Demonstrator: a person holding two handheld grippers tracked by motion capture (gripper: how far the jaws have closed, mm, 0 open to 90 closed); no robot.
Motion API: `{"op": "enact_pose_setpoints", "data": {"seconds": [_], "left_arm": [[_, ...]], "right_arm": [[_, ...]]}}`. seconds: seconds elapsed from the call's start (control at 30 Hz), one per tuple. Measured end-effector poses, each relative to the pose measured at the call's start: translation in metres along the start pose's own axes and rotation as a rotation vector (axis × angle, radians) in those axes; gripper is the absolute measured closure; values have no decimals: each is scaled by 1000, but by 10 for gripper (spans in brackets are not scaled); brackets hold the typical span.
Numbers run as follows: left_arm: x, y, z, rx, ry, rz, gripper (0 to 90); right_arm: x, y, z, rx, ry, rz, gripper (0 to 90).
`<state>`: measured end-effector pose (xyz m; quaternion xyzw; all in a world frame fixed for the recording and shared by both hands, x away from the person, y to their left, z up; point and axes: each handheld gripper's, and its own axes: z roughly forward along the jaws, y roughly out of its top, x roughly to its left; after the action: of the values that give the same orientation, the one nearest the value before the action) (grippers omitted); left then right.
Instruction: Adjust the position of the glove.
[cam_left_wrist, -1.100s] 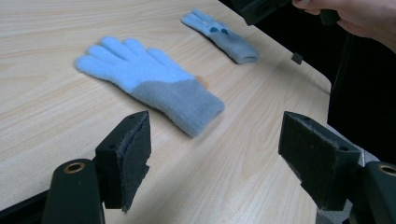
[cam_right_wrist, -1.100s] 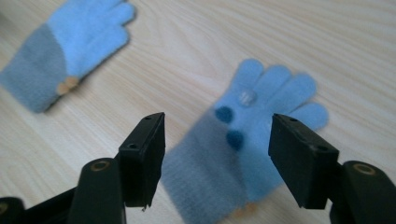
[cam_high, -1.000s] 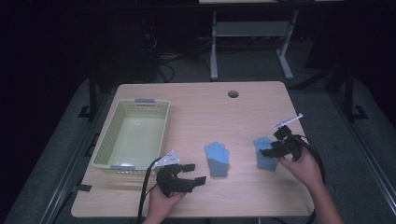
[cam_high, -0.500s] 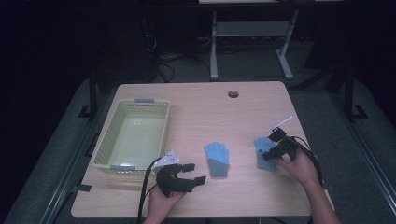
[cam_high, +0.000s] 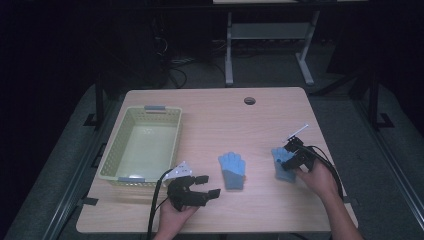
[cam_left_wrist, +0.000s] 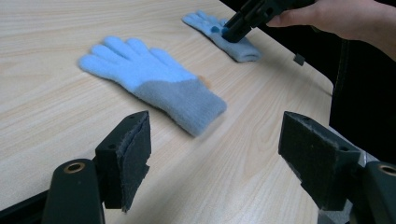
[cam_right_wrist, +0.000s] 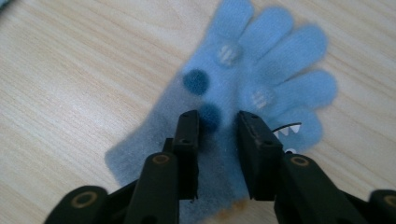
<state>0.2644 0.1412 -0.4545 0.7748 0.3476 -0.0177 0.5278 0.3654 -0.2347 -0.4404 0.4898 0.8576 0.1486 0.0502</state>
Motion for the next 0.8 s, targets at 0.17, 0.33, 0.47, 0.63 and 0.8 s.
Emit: {"op": "enact_pose_setpoints", "data": {"seconds": [0.17, 0.33, 0.47, 0.63, 0.8], "left_arm": [[1, 0, -1, 5, 2, -3, 251], [0, 0, -2, -1, 6, 2, 251], [1, 0, -2, -4, 5, -6, 251], [1, 0, -2, -3, 9, -7, 252], [1, 1, -3, -5, 8, -2, 252]], "right_arm": [[-3, 0, 0, -6, 9, 10, 769], [-5, -1, -1, -6, 28, 21, 808], [-5, -2, -4, -19, 28, 22, 818], [-2, -4, -13, -67, 42, 34, 820], [0, -6, -21, -95, 48, 47, 821]]}}
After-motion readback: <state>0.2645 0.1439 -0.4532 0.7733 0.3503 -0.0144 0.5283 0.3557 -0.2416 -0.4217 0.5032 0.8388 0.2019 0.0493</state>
